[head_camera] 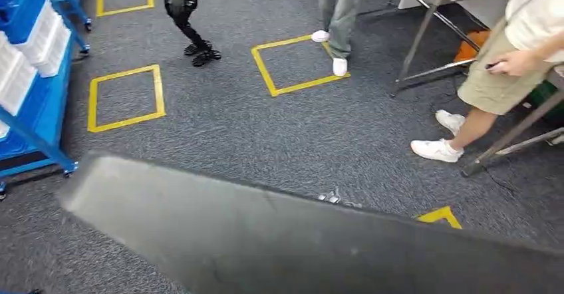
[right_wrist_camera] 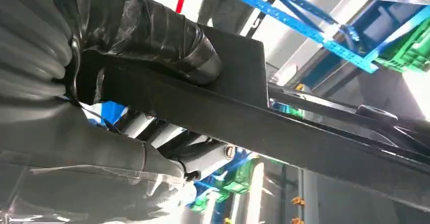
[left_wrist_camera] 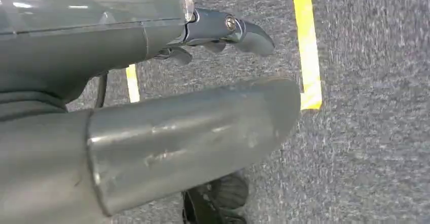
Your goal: Take the parts from the cabinet and place them on the table.
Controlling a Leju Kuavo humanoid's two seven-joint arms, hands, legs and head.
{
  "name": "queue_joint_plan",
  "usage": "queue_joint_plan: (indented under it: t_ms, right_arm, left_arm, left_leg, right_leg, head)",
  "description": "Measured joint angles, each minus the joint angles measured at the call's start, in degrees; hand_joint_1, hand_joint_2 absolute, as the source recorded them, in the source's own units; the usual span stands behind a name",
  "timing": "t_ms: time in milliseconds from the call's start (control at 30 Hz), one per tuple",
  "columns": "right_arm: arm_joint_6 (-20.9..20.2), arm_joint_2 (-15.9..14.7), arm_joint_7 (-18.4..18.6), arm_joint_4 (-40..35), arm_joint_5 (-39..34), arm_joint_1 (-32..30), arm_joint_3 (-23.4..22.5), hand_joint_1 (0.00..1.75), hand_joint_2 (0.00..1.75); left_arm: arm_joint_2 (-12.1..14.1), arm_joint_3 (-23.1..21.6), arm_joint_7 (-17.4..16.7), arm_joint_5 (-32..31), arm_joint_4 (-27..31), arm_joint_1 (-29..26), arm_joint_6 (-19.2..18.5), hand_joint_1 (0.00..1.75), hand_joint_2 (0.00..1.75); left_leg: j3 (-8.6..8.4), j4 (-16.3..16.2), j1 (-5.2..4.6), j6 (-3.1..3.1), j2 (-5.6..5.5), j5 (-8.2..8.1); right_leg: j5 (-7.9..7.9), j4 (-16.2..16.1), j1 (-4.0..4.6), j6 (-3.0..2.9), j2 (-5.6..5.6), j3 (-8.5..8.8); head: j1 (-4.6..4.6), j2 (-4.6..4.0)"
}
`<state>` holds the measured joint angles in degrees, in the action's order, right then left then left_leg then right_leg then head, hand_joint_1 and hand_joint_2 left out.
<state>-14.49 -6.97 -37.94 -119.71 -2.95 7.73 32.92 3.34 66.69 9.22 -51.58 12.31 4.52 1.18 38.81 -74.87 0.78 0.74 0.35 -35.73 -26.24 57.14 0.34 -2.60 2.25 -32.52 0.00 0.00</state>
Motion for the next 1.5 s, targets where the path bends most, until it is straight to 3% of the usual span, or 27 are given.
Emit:
queue_joint_plan:
  t_ms: [100,133,167,300,367,433,467,500,533,600,633,667,800,833,867,900,967,1000,1067,1133,1167,1300,1333,1367,1400,1467,1500]
  right_arm:
    - [-0.07,0.02,0.0,0.22,-0.11,-0.02,0.44,1.75,1.75]
    - [-0.07,0.02,0.0,0.22,-0.11,-0.01,0.44,1.75,1.75]
    - [-0.06,0.02,0.0,0.26,-0.15,0.1,0.44,1.75,1.75]
    - [-0.07,0.07,0.04,0.26,-0.2,-0.15,0.46,1.75,1.75]
    - [-0.07,0.07,0.02,0.26,-0.2,-0.03,0.46,1.75,1.75]
    - [-0.07,0.07,0.02,0.31,-0.22,-0.12,0.46,1.75,1.75]
    - [-0.06,0.07,0.02,0.39,-0.22,-0.18,0.46,1.75,1.75]
    - [-0.07,0.07,0.02,0.51,-0.22,-0.27,0.46,1.75,1.75]
    - [-0.07,0.07,0.02,0.57,-0.22,-0.33,0.46,1.75,1.75]
    - [-0.04,0.07,-0.02,0.57,-0.28,-0.34,0.46,1.75,1.75]
    - [0.0,0.07,-0.11,0.55,-0.39,-0.34,0.46,1.75,1.75]
    - [0.02,0.07,-0.2,0.55,-0.59,-0.28,0.46,1.75,1.75]
    - [0.15,0.07,-0.59,0.51,-0.7,-1.13,0.46,1.75,1.75]
    - [0.11,0.07,-0.68,0.33,-0.68,-1.5,0.46,1.75,1.75]
    - [0.09,0.07,-0.92,0.22,-0.7,-1.45,0.46,1.75,1.75]
    - [0.0,0.11,-1.14,0.22,-0.66,-1.45,0.46,1.75,1.75]
    - [0.11,0.07,-1.25,0.22,-0.11,-1.81,0.46,1.75,1.75]
    - [0.5,0.07,-1.38,0.18,0.46,-2.1,0.46,1.75,1.75]
    - [1.58,0.07,-1.68,-0.55,1.53,-2.91,0.46,1.75,1.75]
    - [2.38,-0.02,-1.92,-1.57,2.3,-3.69,0.46,1.75,1.75]
    - [2.47,-0.09,-2.01,-1.86,2.34,-4.07,0.46,1.75,1.75]
    - [1.88,-0.28,-2.08,-1.83,1.4,-4.7,0.46,1.75,1.75]
    - [1.53,-0.28,-2.01,-1.7,0.79,-4.79,0.46,1.75,1.75]
    - [1.14,-0.28,-1.84,-1.64,0.02,-4.66,0.46,1.75,1.75]
    - [0.68,-0.2,-1.35,-1.42,-0.81,-4.55,0.46,1.75,1.75]
    - [0.04,0.13,-0.35,-0.61,-2.1,-4.6,0.85,1.75,1.75]
    - [-0.07,0.15,0.02,-0.11,-2.51,-4.65,1.16,1.75,1.75]
  left_arm:
    - [0.0,0.0,0.07,0.07,0.0,0.1,0.02,0.0,0.0]
    - [-0.04,0.02,0.07,0.07,0.0,0.05,0.02,0.0,0.0]
    - [-0.09,0.04,0.09,0.09,0.0,0.04,0.0,0.0,0.0]
    - [-0.11,0.04,0.09,0.11,0.0,0.38,0.02,0.0,0.0]
    - [-0.11,0.04,0.09,0.11,0.0,0.56,0.02,0.0,0.0]
    - [-0.11,0.07,0.09,0.11,0.0,0.09,0.02,0.0,0.0]
    - [-0.11,0.07,0.07,0.11,0.0,-0.11,0.02,0.0,0.0]
    - [-0.11,0.07,0.07,0.13,0.0,-0.11,0.02,0.0,0.0]
    - [-0.11,0.07,0.07,0.13,0.0,-0.01,0.02,0.0,0.0]
    - [-0.15,0.07,0.05,0.24,0.0,0.21,0.09,0.0,0.0]
    - [-0.22,0.11,0.0,0.57,0.0,0.27,0.17,0.0,0.0]
    - [-0.35,0.2,-0.06,0.74,0.0,0.27,0.2,0.0,0.0]
    - [-0.55,0.72,-0.66,1.16,0.0,0.6,0.87,0.0,0.0]
    - [-0.52,0.83,-0.9,1.18,0.0,0.75,1.29,0.0,0.0]
    - [-0.55,1.01,-0.98,1.22,0.0,0.74,1.53,0.0,0.0]
    - [-0.53,1.2,-1.14,1.25,0.0,0.59,1.92,0.0,0.0]
    - [-0.46,1.38,-0.96,1.25,0.0,0.22,3.15,0.0,0.0]
    - [-0.5,1.51,-0.52,1.6,0.0,0.13,3.96,0.0,0.0]
    - [-0.61,1.77,0.09,2.27,0.0,0.15,3.98,0.0,0.0]
    - [-0.61,2.08,0.66,2.29,0.0,0.13,2.58,0.0,0.0]
    - [-0.63,2.19,1.01,2.29,0.0,0.08,1.85,0.0,0.0]
    - [-0.81,2.51,1.71,2.19,0.0,0.21,0.22,0.0,0.0]
    - [-1.21,2.51,1.79,2.19,0.0,0.41,0.15,0.0,0.0]
    - [-1.22,2.51,1.84,2.19,0.0,0.52,0.15,0.0,0.0]
    - [-1.25,2.54,1.99,2.16,0.0,0.4,0.15,0.0,0.0]
    - [-1.53,2.56,1.95,2.01,0.0,-0.12,0.2,0.0,0.0]
    - [-1.62,2.58,1.82,1.99,0.0,-0.2,0.26,0.0,0.0]
  left_leg:
    - [-5.16,11.9,0.55,0.38,-1.12,7.57]
    - [-6.91,16.0,1.06,0.64,-4.38,8.4]
    - [-7.48,17.38,0.9,0.54,-5.68,7.88]
    - [-7.51,17.52,0.86,-1.37,-3.12,8.55]
    - [-7.45,17.56,0.63,-2.09,-1.74,8.62]
    - [-7.33,17.52,0.26,-2.28,-0.14,8.51]
    - [-7.25,17.49,0.13,-2.33,0.83,8.46]
    - [-7.24,17.48,0.05,-2.34,1.54,8.44]
    - [-7.3,17.48,-0.05,-2.45,2.25,8.34]
    - [-7.76,17.48,-0.22,-2.37,3.45,8.08]
    - [-8.07,17.56,-0.23,-2.27,3.88,7.96]
    - [-8.24,17.63,-0.43,-1.98,4.45,7.77]
    - [-8.95,18.02,-0.54,-0.88,6.62,7.54]
    - [-8.71,17.18,-0.22,-0.58,5.06,6.86]
    - [-7.76,15.01,-0.21,-0.47,2.49,5.23]
    - [-5.8,10.86,-0.14,-0.38,1.1,2.84]
    - [-1.39,1.98,-0.14,-0.03,0.1,-0.82]
    - [-0.04,-0.25,-0.12,0.09,0.07,-0.92]
    - [-1.34,3.64,0.02,0.18,-0.02,2.87]
    - [-5.97,14.03,0.41,0.34,-1.77,8.49]
    - [-7.18,16.55,0.62,0.35,-4.74,8.0]
    - [-7.68,17.51,0.09,-1.29,-3.11,8.23]
    - [-7.68,17.93,0.55,-1.93,-2.24,8.64]
    - [-7.67,17.93,0.53,-2.18,-1.73,8.62]
    - [-7.66,17.93,0.46,-2.45,-1.11,8.56]
    - [-7.6,17.91,0.26,-2.62,0.54,8.39]
    - [-7.57,17.89,0.22,-2.6,1.27,8.34]
  right_leg:
    - [-0.43,0.6,-0.42,0.67,2.17,0.29]
    - [-0.67,0.9,-0.55,1.1,2.8,0.18]
    - [-0.75,1.41,-0.33,1.47,3.47,-0.13]
    - [-0.16,1.03,-0.8,2.88,5.65,-0.91]
    - [-3.01,4.92,-0.48,3.25,-0.19,-2.57]
    - [-7.57,13.99,-0.7,3.58,-1.75,-6.96]
    - [-8.96,18.33,-0.7,3.61,-1.9,-9.16]
    - [-8.69,19.38,-0.7,3.56,-1.95,-9.75]
    - [-7.04,17.64,-0.67,3.4,-1.99,-8.93]
    - [-2.04,8.17,-0.34,2.6,-2.83,-3.79]
    - [-0.13,2.99,0.21,1.91,-4.65,-0.87]
    - [-1.1,0.86,0.92,1.5,-6.52,-0.02]
    - [-0.52,0.11,1.1,0.56,-4.02,-0.26]
    - [0.07,-0.63,0.29,0.41,-3.61,0.47]
    - [0.16,-0.9,0.23,0.16,-3.0,0.59]
    - [0.26,-0.81,0.15,-0.01,-2.57,0.48]
    - [0.18,-0.66,0.15,-0.11,-1.17,0.38]
    - [0.14,-0.46,0.13,-0.08,-0.44,0.33]
    - [-0.19,-0.06,-0.03,0.22,0.99,0.5]
    - [-0.69,0.51,-0.32,0.79,2.38,0.72]
    - [-0.9,0.67,-0.26,1.17,2.96,0.71]
    - [-0.38,0.44,-0.57,2.6,5.27,-0.11]
    - [-0.71,0.97,-0.63,2.7,4.41,-0.2]
    - [-1.9,2.6,-0.29,2.99,1.05,-0.92]
    - [-3.92,5.81,-0.41,3.25,-0.62,-2.56]
    - [-8.29,15.1,-0.69,3.71,-1.71,-7.25]
    - [-9.0,18.11,-0.71,3.8,-1.85,-8.83]
  head:
    - [0.0,-0.02]
    - [0.0,0.0]
    - [0.02,-0.02]
    - [0.02,-0.02]
    - [0.02,-0.02]
    - [0.02,-0.02]
    - [0.02,-0.02]
    - [0.02,-0.02]
    - [0.02,-0.02]
    - [0.02,-0.02]
    - [0.02,-0.02]
    - [0.02,-0.02]
    - [0.02,-0.02]
    - [0.02,-0.02]
    - [0.02,0.0]
    - [-0.02,-0.02]
    - [0.0,-0.02]
    - [-0.02,-0.02]
    - [0.0,-0.02]
    - [0.0,-0.02]
    - [0.0,-0.02]
    - [0.0,-0.02]
    - [0.0,-0.02]
    - [0.07,-0.02]
    - [0.0,-0.02]
    - [0.02,-0.02]
    - [0.02,-0.02]
